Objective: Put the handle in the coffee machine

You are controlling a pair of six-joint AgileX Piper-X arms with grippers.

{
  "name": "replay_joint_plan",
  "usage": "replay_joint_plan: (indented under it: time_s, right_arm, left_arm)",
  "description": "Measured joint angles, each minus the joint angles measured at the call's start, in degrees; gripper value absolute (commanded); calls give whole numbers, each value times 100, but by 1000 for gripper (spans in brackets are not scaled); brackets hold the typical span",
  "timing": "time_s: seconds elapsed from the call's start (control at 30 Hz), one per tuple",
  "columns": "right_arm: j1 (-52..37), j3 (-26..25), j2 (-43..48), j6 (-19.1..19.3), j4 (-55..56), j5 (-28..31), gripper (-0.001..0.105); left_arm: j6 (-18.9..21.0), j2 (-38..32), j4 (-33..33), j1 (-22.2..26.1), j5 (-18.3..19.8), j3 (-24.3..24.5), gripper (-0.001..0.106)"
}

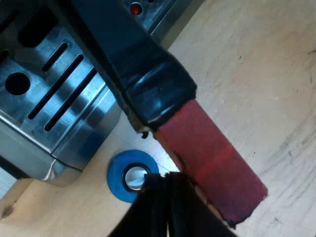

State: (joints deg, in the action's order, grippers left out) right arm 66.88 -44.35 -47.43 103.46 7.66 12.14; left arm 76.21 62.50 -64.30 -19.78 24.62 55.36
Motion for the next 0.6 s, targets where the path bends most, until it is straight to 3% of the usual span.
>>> replay_joint_plan:
  time_s: [0.33,0.6]
  right_arm:
    - [0,0,318,-19,458,-24,38]
    - [0,0,315,-19,497,-24,38]
  left_arm:
    - [180,0,121,-61,51,-14,0]
    - [227,16,334,-727,-37,-14,0]
